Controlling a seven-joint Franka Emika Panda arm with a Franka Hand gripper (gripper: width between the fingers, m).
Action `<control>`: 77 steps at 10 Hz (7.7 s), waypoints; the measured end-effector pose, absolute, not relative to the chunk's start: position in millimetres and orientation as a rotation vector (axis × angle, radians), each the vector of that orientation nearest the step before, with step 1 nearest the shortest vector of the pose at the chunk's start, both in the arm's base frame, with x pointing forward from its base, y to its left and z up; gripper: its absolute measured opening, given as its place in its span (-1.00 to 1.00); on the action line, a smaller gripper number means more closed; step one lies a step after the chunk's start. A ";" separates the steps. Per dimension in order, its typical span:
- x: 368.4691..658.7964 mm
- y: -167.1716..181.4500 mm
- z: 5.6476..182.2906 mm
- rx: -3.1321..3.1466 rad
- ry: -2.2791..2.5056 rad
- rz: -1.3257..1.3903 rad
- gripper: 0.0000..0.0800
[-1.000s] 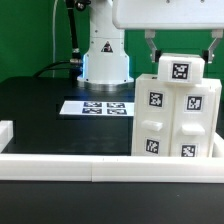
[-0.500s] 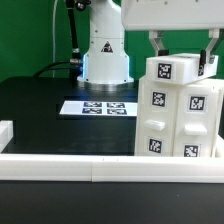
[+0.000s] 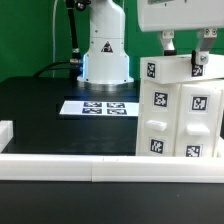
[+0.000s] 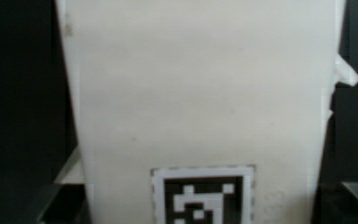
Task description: Assemble cabinet
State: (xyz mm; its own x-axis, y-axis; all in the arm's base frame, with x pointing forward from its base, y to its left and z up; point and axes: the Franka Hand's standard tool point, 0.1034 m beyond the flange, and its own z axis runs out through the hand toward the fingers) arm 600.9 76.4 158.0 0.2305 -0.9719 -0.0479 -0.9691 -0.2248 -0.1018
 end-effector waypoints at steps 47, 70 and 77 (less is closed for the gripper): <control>596.4 68.1 157.1 -2.272 -2.250 0.024 0.40; 597.9 75.9 156.4 -3.039 0.785 -0.046 0.40; 600.6 85.3 155.6 -2.436 1.836 -0.048 0.40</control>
Offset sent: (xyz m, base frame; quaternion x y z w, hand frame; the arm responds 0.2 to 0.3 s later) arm 0.0000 0.0000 0.0000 0.0000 0.0000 0.0000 1.0000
